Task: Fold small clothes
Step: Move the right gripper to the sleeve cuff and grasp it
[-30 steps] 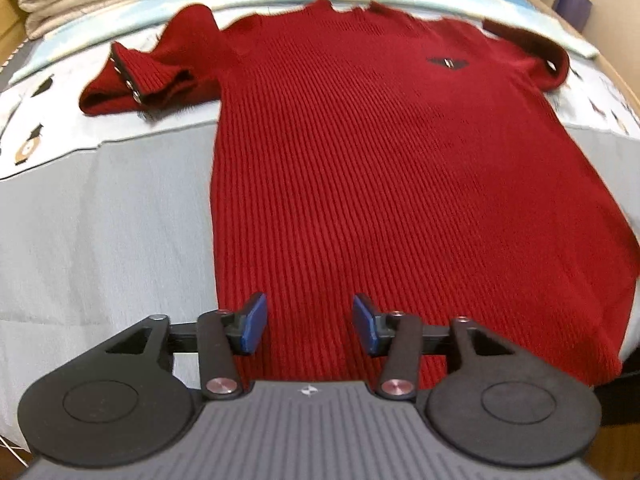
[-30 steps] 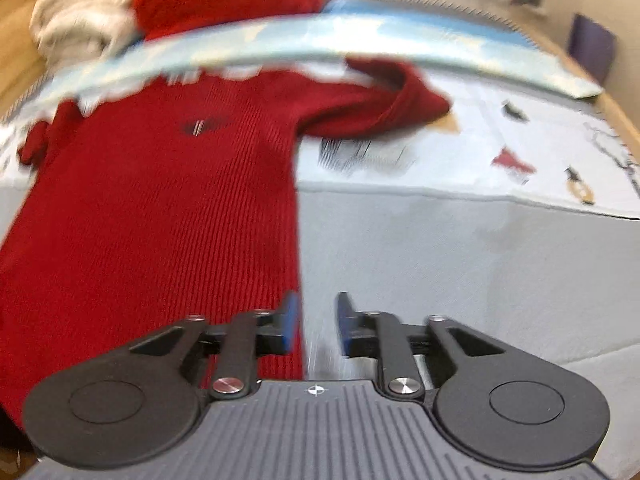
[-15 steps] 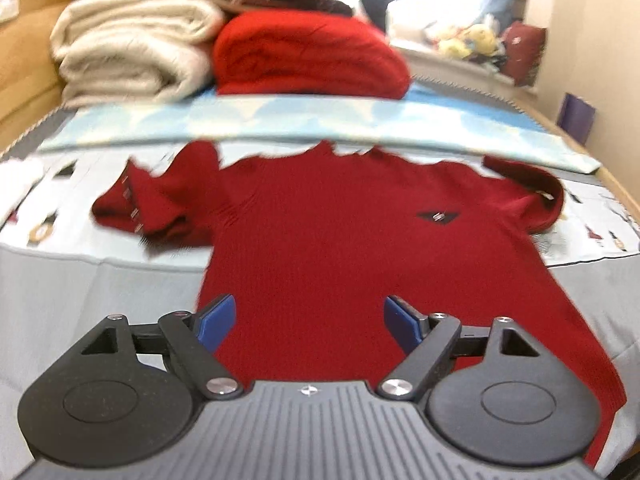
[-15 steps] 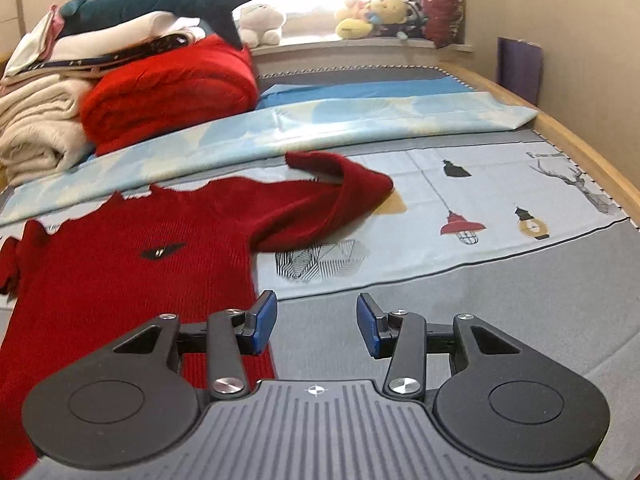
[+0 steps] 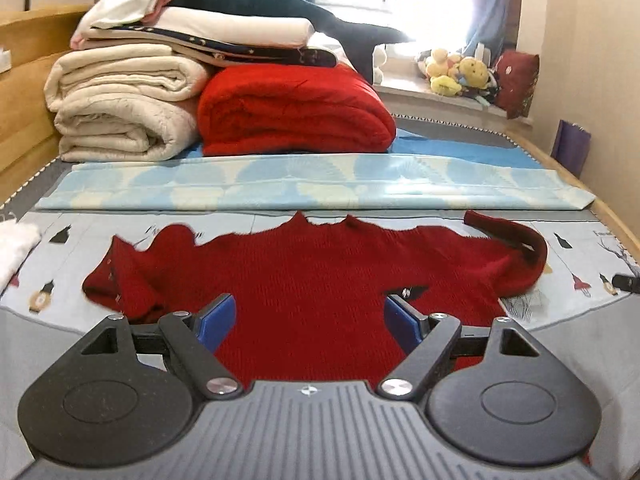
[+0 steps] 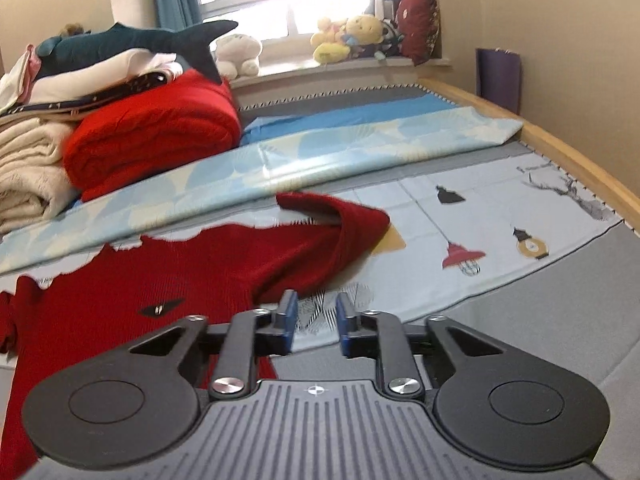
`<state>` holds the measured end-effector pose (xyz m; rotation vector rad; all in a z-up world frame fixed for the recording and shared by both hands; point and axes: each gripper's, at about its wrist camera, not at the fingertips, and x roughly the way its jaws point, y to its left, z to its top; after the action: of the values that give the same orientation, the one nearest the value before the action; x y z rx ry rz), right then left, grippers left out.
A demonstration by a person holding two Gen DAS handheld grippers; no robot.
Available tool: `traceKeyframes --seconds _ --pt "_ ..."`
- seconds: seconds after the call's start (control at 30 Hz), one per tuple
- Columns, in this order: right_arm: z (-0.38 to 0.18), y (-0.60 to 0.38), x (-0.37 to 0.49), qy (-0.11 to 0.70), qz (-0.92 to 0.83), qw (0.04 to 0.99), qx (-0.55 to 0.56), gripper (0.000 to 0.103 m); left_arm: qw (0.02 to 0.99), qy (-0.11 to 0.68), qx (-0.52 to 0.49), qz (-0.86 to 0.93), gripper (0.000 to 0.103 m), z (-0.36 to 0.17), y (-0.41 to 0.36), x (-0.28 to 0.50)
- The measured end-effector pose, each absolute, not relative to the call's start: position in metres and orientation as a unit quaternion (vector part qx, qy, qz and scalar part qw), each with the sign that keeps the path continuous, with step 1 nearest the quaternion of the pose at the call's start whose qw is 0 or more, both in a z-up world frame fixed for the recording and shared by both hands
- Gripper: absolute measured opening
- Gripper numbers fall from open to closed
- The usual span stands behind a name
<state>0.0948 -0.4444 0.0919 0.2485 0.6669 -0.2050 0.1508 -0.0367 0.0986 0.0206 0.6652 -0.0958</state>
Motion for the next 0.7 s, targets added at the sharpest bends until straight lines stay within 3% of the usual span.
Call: traceKeyframes --seconds 0.17,0.27,0.37,0.5,0.7 --pt "0.091 -0.434 0.117 0.32 -0.107 0.937 0.088 0.017 0.943 0.328 0.017 -0.054 0.085 0.11 -0.062 0.203" --pt "0.087 -0.429 0.133 0.32 -0.109 0.939 0.063 0.017 0.946 0.317 0.005 -0.069 0.085 0.09 -0.057 0.216" --pt "0.078 -0.43 0.153 0.32 -0.118 0.939 0.034 0.019 0.921 0.388 0.002 -0.043 0.083 0.07 -0.058 0.238" --pt "0.067 -0.442 0.185 0.324 -0.131 0.937 0.025 0.037 0.921 0.385 0.008 -0.053 0.085 0.068 -0.063 0.257" --pt "0.048 -0.463 0.238 0.313 -0.171 0.934 0.018 0.054 0.902 0.431 0.013 -0.021 0.085 0.038 -0.051 0.285"
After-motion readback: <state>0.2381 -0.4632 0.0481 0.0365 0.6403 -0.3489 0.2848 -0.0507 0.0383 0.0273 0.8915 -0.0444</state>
